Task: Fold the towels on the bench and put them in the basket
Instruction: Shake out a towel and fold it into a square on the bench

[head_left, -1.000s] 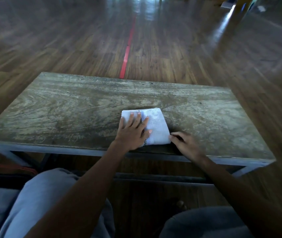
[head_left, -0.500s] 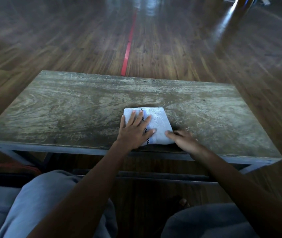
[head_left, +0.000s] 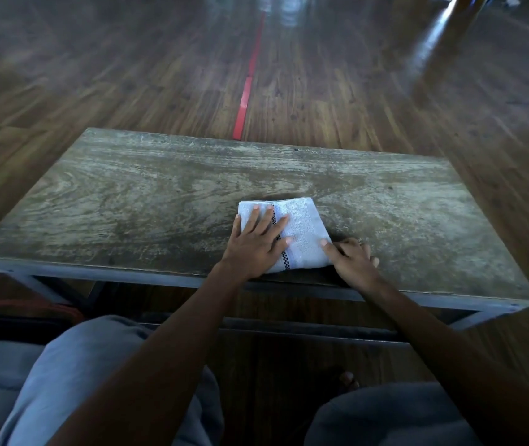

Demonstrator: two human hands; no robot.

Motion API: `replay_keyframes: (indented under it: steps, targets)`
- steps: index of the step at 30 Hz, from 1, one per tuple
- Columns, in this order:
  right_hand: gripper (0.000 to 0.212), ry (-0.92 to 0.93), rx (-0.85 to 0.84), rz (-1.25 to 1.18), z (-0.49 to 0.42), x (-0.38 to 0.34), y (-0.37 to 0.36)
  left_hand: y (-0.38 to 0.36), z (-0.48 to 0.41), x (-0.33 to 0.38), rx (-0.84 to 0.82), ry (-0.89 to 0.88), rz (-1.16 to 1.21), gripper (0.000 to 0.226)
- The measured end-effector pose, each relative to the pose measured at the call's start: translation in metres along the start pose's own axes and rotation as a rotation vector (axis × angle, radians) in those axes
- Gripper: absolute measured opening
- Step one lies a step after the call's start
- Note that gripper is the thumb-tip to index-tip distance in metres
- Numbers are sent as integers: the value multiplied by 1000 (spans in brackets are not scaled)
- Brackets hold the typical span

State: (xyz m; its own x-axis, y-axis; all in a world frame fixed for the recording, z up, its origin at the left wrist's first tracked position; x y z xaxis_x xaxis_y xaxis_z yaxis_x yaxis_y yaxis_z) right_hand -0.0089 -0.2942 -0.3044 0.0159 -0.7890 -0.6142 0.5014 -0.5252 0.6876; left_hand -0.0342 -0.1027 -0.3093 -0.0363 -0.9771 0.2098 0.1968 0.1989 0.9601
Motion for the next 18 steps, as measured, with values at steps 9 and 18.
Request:
replay_keyframes:
  steps: [9, 18]
  targets:
    - [34, 133, 397, 122, 10, -25, 27, 8, 8, 1, 69, -67, 164, 58]
    - [69, 285, -118, 663, -28, -55, -30, 0, 17, -2, 63, -10, 71, 79]
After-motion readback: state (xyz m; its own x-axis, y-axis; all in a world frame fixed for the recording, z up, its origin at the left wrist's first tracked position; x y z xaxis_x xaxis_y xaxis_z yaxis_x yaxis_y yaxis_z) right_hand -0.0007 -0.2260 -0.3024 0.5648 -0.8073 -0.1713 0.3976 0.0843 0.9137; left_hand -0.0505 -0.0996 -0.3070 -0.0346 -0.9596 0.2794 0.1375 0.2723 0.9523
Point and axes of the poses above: each hand's wrist, its own z-axis away from the middle knuckle, its own y-axis out of the back of the hand, x = y × z, the point moved 7 cm from there along -z, towards the middle knuckle, and after that the axes turned 12 degrees about -x, right-handed, at the moved point
